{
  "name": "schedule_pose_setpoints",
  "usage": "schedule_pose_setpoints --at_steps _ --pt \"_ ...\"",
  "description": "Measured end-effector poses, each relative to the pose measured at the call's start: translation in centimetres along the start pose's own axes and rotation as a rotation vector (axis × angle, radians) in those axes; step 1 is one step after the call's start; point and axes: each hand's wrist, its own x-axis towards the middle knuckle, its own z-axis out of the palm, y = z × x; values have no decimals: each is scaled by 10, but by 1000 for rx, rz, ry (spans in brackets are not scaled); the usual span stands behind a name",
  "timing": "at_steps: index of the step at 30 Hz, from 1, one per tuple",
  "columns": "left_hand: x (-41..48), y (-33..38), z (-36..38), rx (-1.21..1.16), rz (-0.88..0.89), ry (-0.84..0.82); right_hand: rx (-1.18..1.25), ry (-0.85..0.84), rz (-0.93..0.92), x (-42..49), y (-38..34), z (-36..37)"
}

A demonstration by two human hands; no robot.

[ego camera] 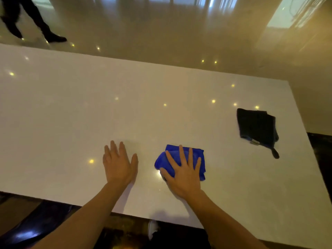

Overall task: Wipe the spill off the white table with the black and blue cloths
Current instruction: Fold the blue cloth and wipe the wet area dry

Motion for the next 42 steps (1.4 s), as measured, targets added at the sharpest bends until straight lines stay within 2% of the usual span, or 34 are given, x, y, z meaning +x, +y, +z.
schedule_pose_setpoints --at_steps 3,4,5,7,9,10,11,12,15,16,17,18,20,22,23,25,26,27,28,31,32,33,34,36,38,39,41,42 --pt "14 -18 19 98 -45 -1 -4 70 160 30 -27 21" --pt "15 -23 23 103 -60 -5 -10 99 140 32 -38 28" --pt "16 -26 26 101 -66 1 -35 115 41 28 -42 36" --pt "17 -28 30 100 -55 31 -113 137 -367 13 -25 50" --pt "18 -27 30 81 -65 35 -144 55 -758 15 19 28" --pt "18 -27 29 73 -67 30 -210 4 -856 29 41 11" --pt "17 -27 28 71 -62 35 -278 -7 -853 49 62 -6" --pt "17 -26 28 75 -60 41 -289 25 -726 74 75 -22" --pt "18 -25 27 67 -73 26 -70 199 41 149 71 -51" --pt "17 -24 26 70 -70 28 3 218 209 156 53 -49" --pt "17 -24 26 73 -68 32 20 222 257 154 30 -41" --pt "17 -25 25 74 -67 24 9 241 199 139 7 -25" --pt "16 -25 23 72 -58 8 -38 230 -223 70 -30 20" --pt "15 -24 21 62 -53 4 -143 89 -612 -9 -36 52" --pt "16 -24 20 56 -55 0 -187 16 -776 -22 -23 53" --pt "15 -23 19 49 -57 -10 -236 -133 -1088 13 14 27" --pt "15 -23 18 53 -58 -10 -274 -125 -1139 44 27 13" --pt "16 -24 18 61 -56 -11 -281 -40 -1067 81 35 -3" --pt "17 -23 19 63 -59 -12 -253 59 -868 119 42 -19" --pt "16 -24 20 60 -62 -8 -95 184 -135 197 24 -50" --pt "17 -24 21 63 -53 -8 -63 193 -1 200 7 -46" --pt "18 -24 22 62 -50 -6 -68 218 31 191 -10 -37" --pt "17 -25 21 57 -51 -14 -82 223 -51 167 -25 -23" --pt "17 -26 19 32 -49 -27 -100 169 -440 95 -35 11" --pt "17 -23 17 26 -67 -21 -207 6 -777 40 -19 26" --pt "17 -22 16 23 -78 -27 -248 -93 -944 42 -7 20" --pt "16 -21 14 15 -74 -35 -305 -182 -1247 84 7 -1" --pt "16 -21 14 12 -68 -31 -316 -176 -1299 112 2 -10"
